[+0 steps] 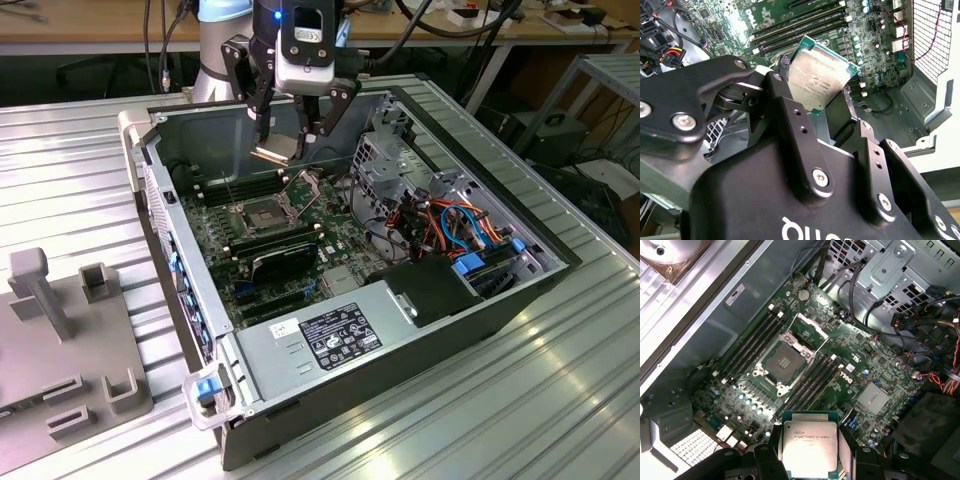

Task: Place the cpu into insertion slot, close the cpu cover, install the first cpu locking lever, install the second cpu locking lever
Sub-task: 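Place the cpu into insertion slot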

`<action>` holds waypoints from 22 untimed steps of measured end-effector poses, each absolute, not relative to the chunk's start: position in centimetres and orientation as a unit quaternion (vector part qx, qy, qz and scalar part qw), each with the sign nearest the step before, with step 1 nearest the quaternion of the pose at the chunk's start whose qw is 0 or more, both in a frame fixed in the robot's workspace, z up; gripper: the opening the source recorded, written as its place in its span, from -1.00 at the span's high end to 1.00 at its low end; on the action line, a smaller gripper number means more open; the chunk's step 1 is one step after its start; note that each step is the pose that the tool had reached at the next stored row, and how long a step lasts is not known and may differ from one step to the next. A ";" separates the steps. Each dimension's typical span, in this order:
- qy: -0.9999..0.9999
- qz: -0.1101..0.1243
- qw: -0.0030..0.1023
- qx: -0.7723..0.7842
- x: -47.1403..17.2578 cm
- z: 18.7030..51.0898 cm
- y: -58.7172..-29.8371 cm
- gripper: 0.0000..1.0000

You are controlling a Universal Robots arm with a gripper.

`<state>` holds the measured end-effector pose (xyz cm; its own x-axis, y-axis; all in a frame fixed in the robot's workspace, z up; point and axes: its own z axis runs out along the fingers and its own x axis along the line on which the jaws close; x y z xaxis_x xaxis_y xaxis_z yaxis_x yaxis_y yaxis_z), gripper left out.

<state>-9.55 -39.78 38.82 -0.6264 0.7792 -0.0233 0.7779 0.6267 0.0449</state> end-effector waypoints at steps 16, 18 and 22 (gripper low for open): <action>0.851 0.012 0.022 0.524 -9.5 38.3 -39.8 -0.07; 0.845 0.012 0.022 0.534 -9.6 38.2 -39.8 -0.07; 0.832 0.011 0.023 0.555 -9.5 38.2 -39.8 -0.07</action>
<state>-9.55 -39.76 38.15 -0.3833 0.9233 -0.0250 0.9223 0.3840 0.0440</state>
